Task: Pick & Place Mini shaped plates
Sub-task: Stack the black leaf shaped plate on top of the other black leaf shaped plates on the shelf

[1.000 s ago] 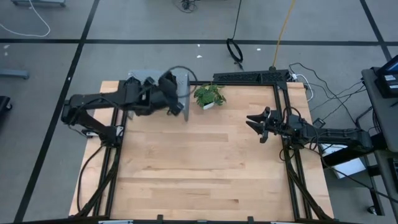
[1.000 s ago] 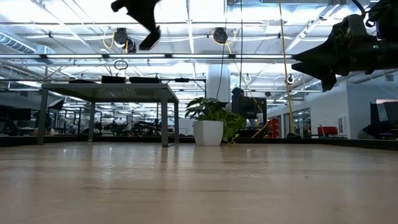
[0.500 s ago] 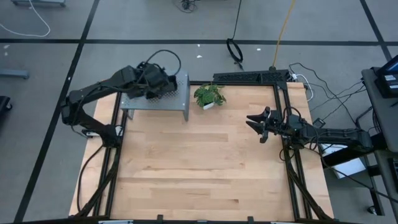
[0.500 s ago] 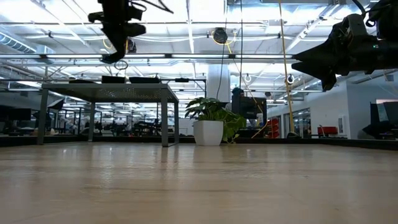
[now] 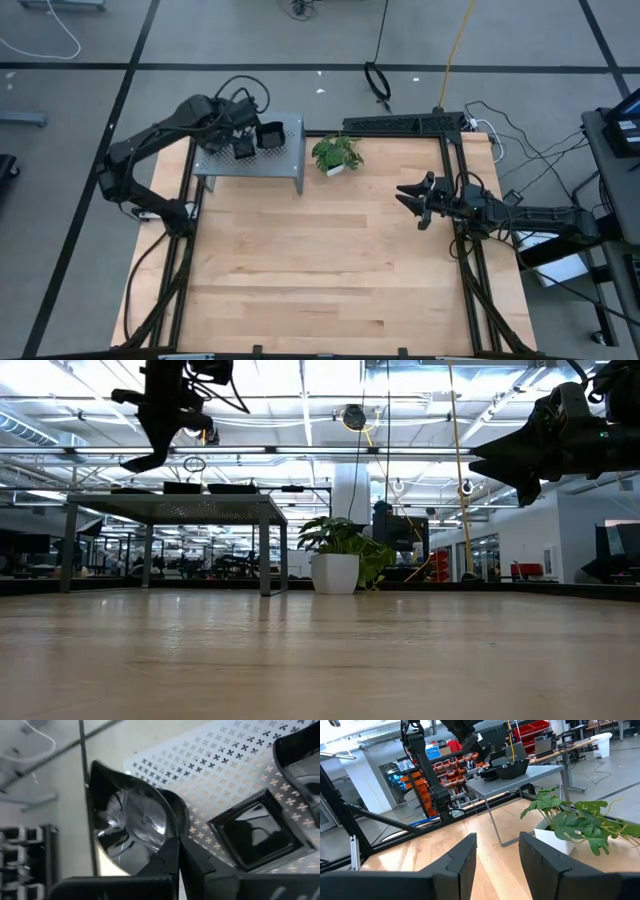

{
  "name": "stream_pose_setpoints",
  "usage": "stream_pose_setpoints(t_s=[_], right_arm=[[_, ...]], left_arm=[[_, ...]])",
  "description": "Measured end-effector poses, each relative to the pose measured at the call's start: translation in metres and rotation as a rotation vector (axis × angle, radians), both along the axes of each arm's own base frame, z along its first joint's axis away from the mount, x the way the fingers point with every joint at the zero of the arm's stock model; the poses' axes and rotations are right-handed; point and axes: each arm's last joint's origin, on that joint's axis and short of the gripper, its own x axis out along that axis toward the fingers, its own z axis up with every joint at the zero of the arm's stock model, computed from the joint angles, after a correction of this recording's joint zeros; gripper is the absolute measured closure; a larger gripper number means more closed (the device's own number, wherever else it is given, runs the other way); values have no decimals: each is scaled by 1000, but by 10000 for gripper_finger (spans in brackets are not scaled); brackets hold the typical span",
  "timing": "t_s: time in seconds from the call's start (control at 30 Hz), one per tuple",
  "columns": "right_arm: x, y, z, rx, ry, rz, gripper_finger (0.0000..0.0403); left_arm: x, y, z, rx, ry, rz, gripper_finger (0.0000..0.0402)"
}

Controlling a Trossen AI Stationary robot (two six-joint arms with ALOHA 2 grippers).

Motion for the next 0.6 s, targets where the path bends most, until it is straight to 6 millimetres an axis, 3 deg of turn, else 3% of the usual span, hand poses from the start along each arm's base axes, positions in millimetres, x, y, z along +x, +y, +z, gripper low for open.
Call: stream_pose_setpoints(t_s=[0.23, 0.6], right_arm=[[0, 0, 0, 0, 0, 0, 268], [0, 0, 0, 0, 0, 0, 268]], left_arm=[[0, 5, -3, -19, -40, 71, 386], [-6, 10, -31, -78, 55, 102, 382]])
